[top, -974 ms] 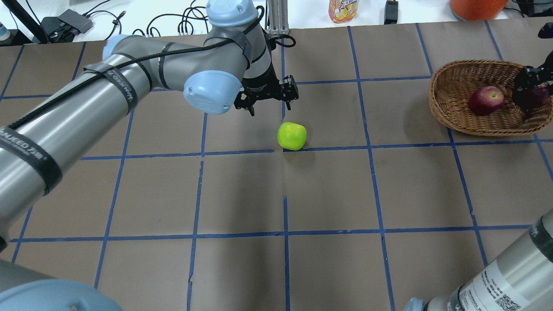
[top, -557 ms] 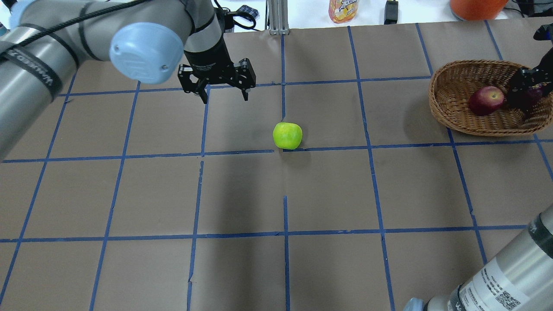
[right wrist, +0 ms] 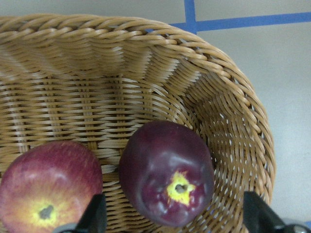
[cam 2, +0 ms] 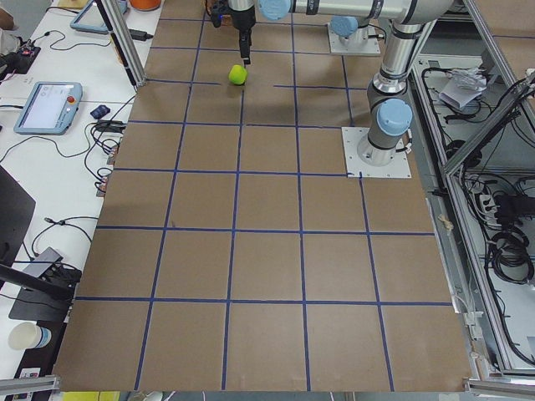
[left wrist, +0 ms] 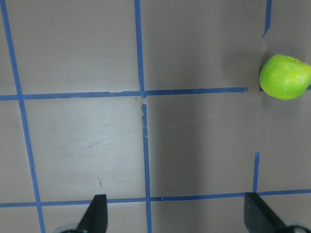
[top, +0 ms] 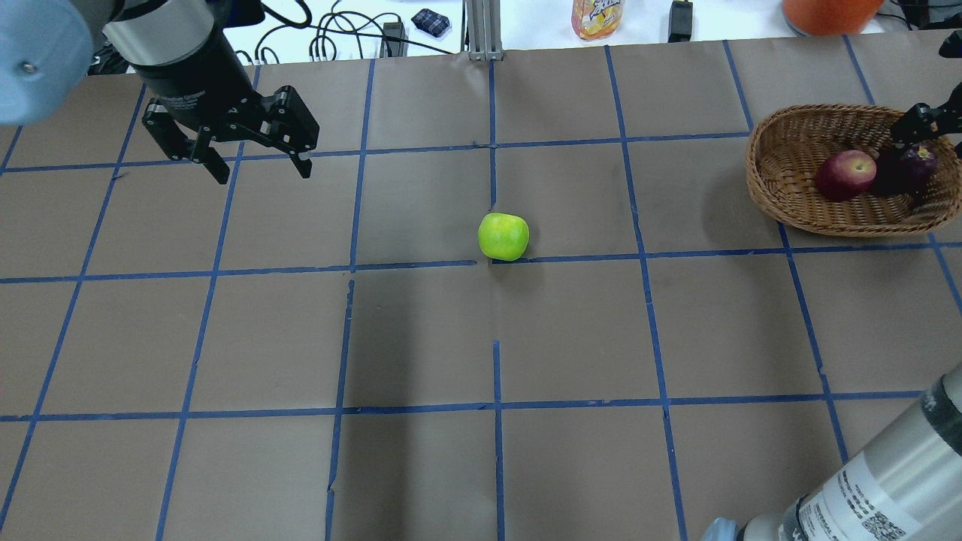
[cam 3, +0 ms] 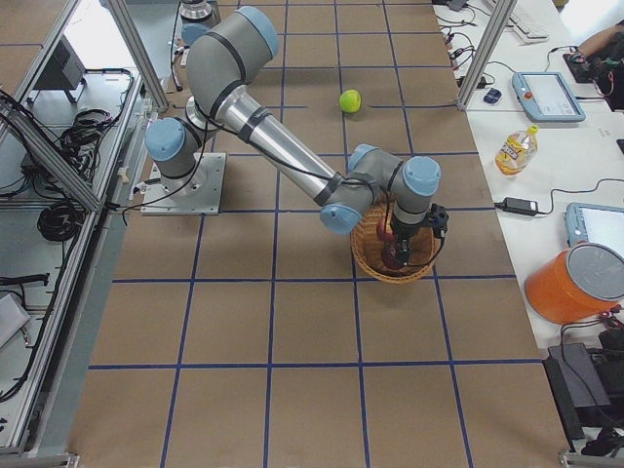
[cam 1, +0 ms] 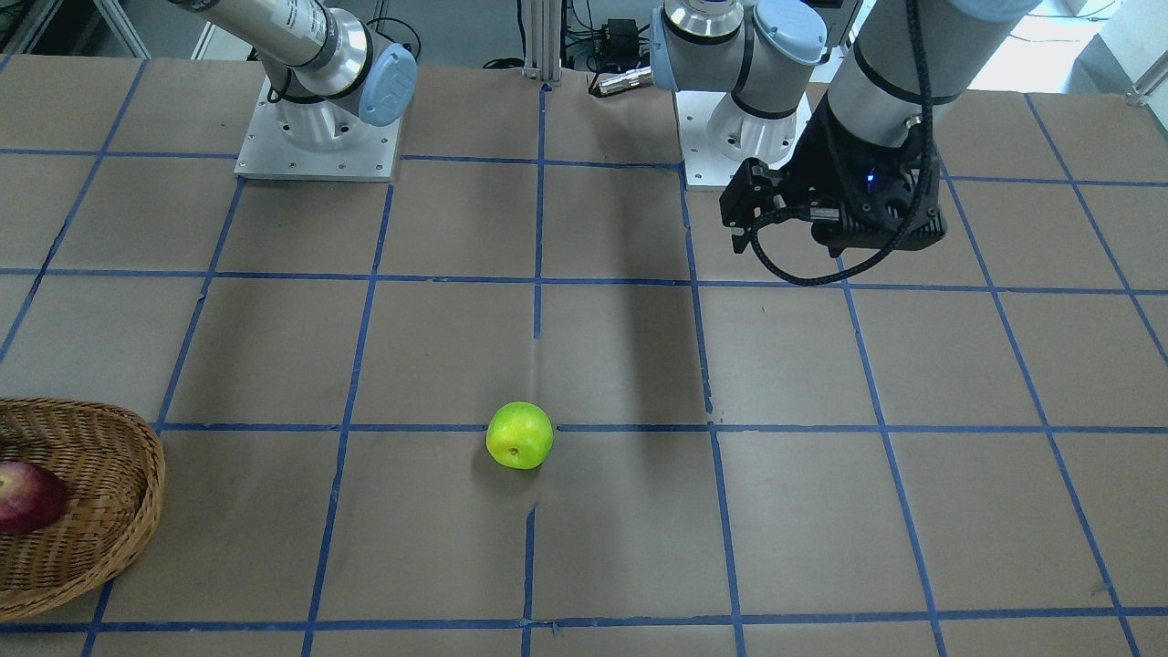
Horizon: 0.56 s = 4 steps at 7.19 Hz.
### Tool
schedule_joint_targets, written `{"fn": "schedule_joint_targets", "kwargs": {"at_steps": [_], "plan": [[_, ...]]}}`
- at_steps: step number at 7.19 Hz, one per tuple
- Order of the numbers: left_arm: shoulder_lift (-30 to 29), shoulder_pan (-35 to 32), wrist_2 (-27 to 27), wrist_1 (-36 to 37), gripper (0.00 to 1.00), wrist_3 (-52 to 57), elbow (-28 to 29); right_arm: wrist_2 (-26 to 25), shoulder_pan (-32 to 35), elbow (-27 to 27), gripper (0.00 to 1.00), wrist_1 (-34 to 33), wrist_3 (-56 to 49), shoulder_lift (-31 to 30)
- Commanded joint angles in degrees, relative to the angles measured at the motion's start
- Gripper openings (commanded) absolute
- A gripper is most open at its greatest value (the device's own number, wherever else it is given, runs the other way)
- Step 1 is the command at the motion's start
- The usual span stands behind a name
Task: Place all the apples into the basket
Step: 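Raise the left gripper back toward rest while the right returns from the basket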
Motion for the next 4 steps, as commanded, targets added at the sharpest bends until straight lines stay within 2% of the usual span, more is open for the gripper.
{"fn": "schedule_joint_targets", "kwargs": {"at_steps": [1, 2, 3, 4], "plan": [[2.7, 0.5, 3.0, 0.2, 1.00, -0.6, -1.4, 0.3, 2.0, -0.6, 1.00, 12.0, 4.1, -7.8], [2.4, 0.4, 3.0, 0.8, 1.00, -0.6, -3.7, 0.3, 7.8, -0.6, 1.00, 15.9, 13.2, -10.2], [1.0, 0.9, 2.7, 4.7, 1.00, -0.6, -3.2, 0.6, 15.4, -0.2, 1.00, 18.9, 24.4, -11.6], [0.4, 0.8, 3.0, 4.9, 1.00, -0.6, -2.9, 2.7, 22.3, -0.2, 1.00, 19.4, 35.0, -11.8]]}}
